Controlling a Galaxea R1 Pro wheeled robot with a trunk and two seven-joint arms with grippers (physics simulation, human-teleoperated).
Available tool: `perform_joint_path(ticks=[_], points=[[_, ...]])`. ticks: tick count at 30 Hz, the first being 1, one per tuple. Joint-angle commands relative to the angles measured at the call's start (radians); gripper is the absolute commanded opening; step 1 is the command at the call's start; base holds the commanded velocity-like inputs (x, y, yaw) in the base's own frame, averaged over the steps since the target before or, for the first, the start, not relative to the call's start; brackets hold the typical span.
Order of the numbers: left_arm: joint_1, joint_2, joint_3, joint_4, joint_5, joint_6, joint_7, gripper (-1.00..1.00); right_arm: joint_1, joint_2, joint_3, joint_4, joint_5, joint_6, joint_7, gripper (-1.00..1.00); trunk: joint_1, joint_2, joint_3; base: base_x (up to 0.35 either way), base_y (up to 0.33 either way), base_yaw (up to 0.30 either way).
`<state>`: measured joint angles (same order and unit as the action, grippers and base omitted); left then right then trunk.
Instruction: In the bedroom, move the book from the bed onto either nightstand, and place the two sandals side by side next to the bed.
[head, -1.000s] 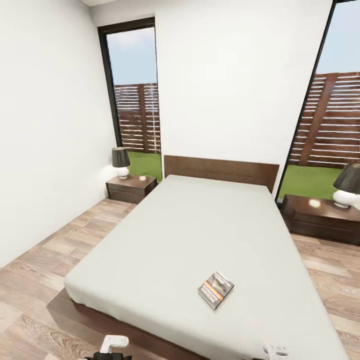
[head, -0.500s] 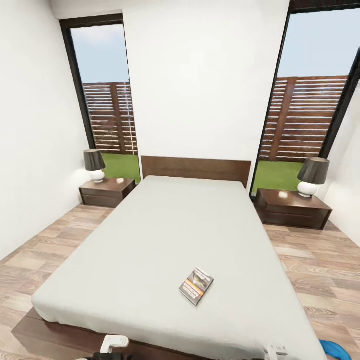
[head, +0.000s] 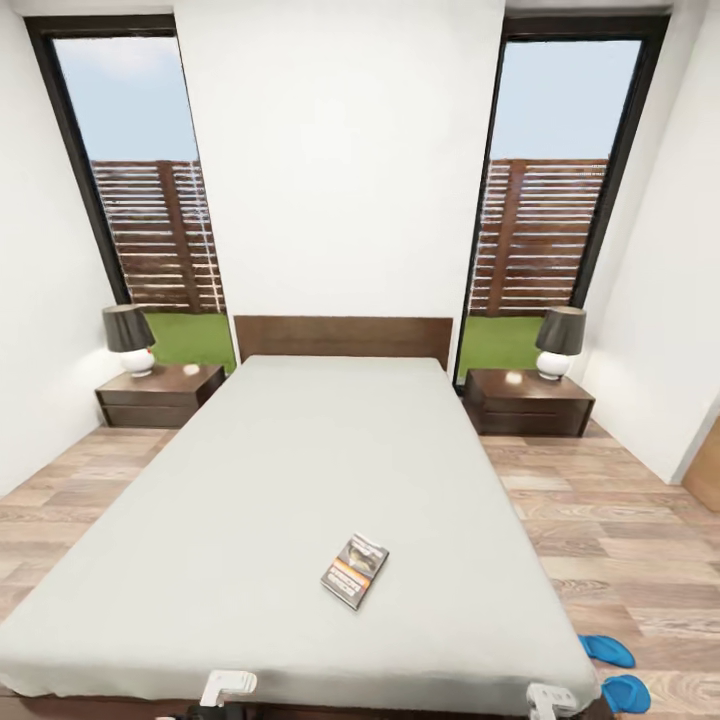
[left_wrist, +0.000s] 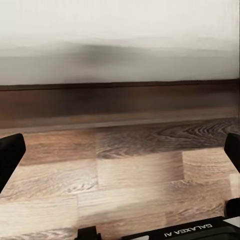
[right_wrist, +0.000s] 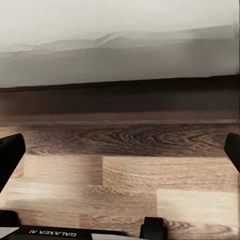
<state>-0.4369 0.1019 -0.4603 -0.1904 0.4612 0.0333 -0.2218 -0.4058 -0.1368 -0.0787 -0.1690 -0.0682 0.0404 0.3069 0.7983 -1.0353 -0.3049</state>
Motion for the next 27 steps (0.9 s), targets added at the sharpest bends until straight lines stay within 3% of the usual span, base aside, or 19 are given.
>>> perform_joint_path(ticks=[1, 15, 22, 27], points=[[0.0, 0.001, -0.004, -0.001, 0.008, 0.004, -0.002, 1.0, -0.001, 0.0, -0.008, 0.0, -0.007, 0.004, 0.006, 1.0, 0.0, -0.001, -0.001, 0.0, 0.0, -0.3], [0.0, 0.001, -0.004, -0.001, 0.009, 0.004, -0.002, 1.0, -0.001, 0.0, -0.008, 0.0, -0.007, 0.004, 0.006, 1.0, 0.0, -0.001, -0.001, 0.0, 0.0, -0.282], [0.0, 0.001, -0.004, -0.001, 0.008, 0.004, -0.002, 1.0, -0.001, 0.0, -0.007, 0.0, -0.008, 0.005, 0.008, 1.0, 0.0, -0.001, -0.001, 0.0, 0.0, -0.033], [0.0, 0.001, -0.004, -0.001, 0.009, 0.004, -0.002, 1.0, -0.001, 0.0, -0.008, 0.0, -0.008, 0.004, 0.008, 1.0, 0.0, -0.001, -0.001, 0.0, 0.0, 0.196]])
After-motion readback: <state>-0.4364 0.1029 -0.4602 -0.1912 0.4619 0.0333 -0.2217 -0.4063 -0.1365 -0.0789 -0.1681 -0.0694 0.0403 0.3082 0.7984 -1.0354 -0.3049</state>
